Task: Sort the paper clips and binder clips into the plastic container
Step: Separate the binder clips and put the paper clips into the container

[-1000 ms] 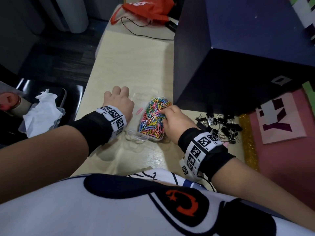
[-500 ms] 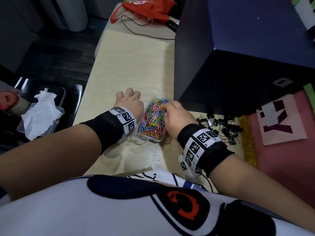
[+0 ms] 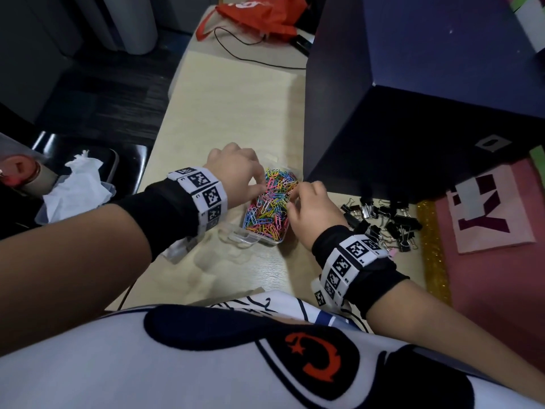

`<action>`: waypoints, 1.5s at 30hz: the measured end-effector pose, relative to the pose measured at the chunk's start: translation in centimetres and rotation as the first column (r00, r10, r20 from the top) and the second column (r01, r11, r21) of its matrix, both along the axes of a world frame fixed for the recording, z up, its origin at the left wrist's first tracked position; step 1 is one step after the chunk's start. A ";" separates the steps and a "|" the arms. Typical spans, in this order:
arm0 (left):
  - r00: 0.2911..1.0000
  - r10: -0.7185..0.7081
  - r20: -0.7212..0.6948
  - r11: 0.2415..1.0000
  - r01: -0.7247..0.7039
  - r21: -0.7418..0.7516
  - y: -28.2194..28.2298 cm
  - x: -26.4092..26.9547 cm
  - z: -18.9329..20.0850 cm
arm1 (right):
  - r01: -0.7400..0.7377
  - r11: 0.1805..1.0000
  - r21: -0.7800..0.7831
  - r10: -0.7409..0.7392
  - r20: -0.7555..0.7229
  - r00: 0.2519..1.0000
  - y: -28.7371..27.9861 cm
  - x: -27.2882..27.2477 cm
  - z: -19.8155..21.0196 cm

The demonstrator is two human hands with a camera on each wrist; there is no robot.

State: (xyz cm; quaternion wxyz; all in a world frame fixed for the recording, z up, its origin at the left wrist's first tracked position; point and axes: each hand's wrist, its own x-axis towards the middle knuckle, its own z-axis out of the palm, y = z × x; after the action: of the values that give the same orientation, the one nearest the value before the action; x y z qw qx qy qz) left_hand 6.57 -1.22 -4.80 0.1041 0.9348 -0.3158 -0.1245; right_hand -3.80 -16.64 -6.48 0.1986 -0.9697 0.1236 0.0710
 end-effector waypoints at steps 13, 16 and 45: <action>0.962 0.229 -0.149 0.973 -0.231 0.002 4.6 2.3 -2.1 | -0.008 1.000 0.010 0.009 -0.160 0.987 1.1 -0.6 -0.2; 0.986 0.144 -0.080 0.986 -0.136 0.101 4.7 2.1 -1.9 | 0.013 1.000 0.010 -0.011 -0.187 0.982 1.1 0.0 0.5; 0.954 -0.182 0.237 0.890 0.057 0.453 3.6 -0.9 -2.8 | -0.104 0.994 -0.014 0.099 -0.198 0.975 1.1 0.4 0.2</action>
State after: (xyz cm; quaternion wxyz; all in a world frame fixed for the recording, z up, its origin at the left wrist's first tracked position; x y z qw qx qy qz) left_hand 5.71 2.33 -7.61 -0.1628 0.9206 -0.3481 -0.0691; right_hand -3.36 -15.53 -6.32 0.1695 -0.9653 0.0937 0.1750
